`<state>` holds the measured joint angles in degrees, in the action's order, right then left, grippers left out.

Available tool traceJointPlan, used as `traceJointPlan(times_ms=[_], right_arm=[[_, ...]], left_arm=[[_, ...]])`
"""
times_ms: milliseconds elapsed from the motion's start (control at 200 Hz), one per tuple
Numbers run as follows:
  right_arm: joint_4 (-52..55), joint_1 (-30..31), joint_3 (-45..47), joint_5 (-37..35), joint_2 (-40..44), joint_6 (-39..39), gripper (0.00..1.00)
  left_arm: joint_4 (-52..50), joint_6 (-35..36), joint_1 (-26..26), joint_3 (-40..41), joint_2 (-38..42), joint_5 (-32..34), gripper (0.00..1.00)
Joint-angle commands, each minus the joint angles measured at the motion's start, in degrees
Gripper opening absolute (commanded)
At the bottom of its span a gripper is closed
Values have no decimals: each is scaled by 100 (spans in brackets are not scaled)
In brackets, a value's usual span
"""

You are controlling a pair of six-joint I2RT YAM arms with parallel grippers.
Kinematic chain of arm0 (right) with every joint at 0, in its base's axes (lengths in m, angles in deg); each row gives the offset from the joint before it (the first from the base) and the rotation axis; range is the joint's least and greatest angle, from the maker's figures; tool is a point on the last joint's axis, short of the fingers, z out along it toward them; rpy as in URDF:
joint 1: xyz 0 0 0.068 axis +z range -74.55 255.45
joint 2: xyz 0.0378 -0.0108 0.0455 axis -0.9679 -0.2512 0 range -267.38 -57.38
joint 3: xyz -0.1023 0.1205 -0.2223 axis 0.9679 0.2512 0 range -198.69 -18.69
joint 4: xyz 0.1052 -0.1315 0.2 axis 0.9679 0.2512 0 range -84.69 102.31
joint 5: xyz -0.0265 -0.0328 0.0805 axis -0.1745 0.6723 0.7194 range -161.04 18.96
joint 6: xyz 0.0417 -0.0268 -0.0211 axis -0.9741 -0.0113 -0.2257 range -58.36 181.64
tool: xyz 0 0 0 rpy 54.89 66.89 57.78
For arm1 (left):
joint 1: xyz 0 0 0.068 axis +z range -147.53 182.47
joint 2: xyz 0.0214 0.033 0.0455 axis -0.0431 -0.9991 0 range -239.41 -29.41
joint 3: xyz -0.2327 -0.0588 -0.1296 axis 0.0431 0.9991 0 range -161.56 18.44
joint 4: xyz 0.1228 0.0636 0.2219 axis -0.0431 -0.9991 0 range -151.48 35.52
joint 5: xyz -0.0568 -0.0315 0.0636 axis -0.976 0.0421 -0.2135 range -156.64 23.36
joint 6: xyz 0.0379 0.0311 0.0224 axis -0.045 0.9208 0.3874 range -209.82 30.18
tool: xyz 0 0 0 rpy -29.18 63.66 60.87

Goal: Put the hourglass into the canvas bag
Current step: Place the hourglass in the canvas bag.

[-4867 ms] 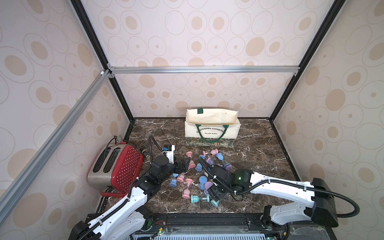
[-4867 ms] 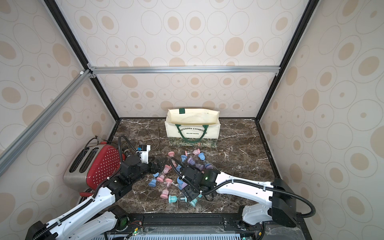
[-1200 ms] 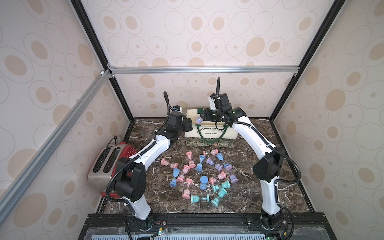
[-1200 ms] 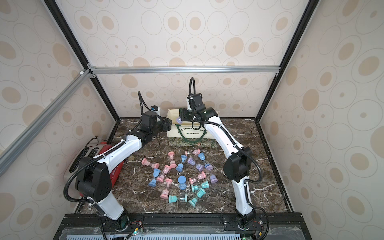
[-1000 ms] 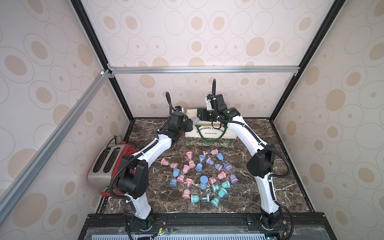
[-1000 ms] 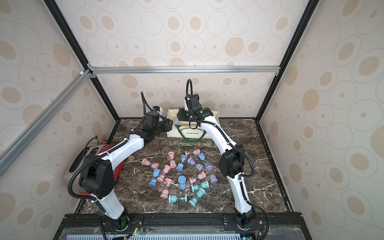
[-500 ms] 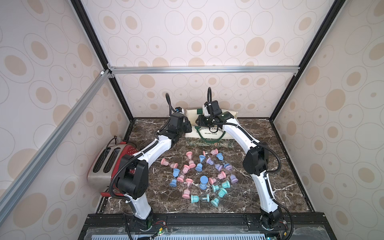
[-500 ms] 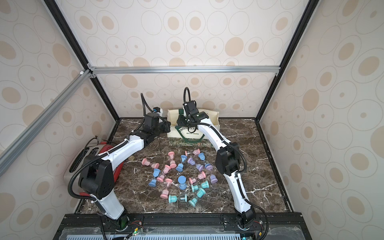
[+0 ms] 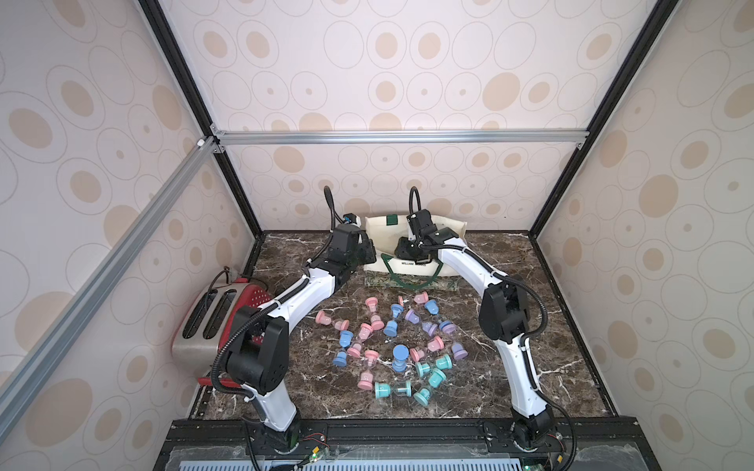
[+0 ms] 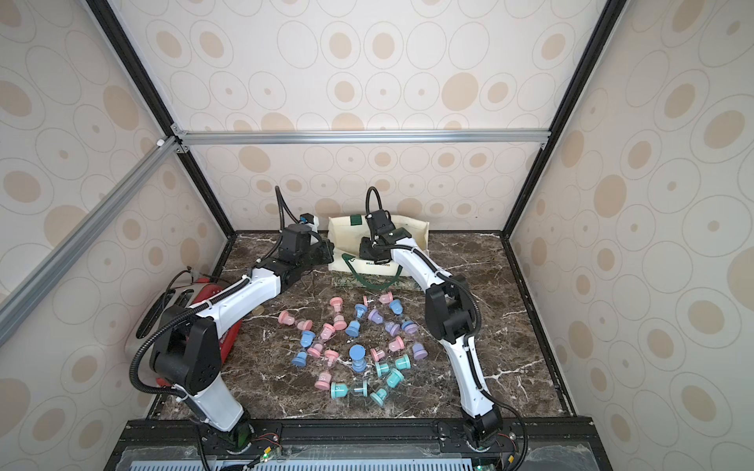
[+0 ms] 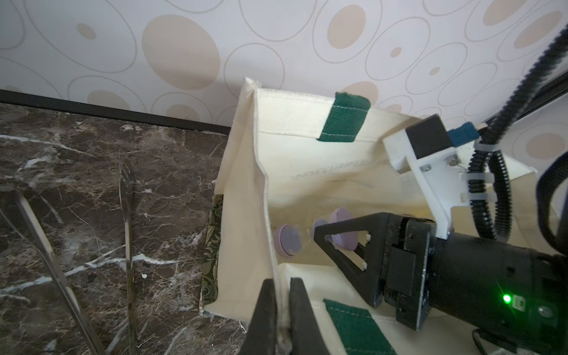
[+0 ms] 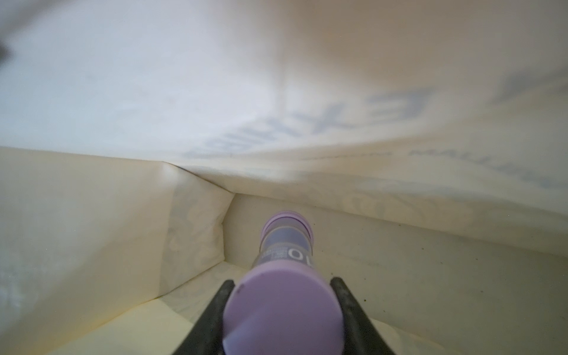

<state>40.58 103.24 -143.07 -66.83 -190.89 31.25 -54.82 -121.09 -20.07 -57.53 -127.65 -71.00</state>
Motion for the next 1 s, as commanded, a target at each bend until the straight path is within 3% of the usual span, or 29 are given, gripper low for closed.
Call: traceJointPlan(times_ms=[0, 245, 385, 795, 920, 995], right_arm=[[162, -37, 54, -322, 263, -109, 51], [714, -55, -386, -577, 358, 42, 73], [801, -54, -399, -665, 598, 126, 81], [850, -25, 115, -228, 1709, 598, 86], [915, 58, 419, -64, 2129, 805, 87], [1013, 161, 621, -47, 2353, 957, 87]], left_arm=[[-131, -90, 27, 7, 137, 34, 10], [-252, -73, 27, -102, 78, 86, 24], [-342, -37, 26, -173, 113, 171, 34], [-492, 22, 25, -284, 400, 11, 85], [-478, 50, 18, -81, 685, -92, 97], [-475, 55, 22, 86, 886, -147, 97]])
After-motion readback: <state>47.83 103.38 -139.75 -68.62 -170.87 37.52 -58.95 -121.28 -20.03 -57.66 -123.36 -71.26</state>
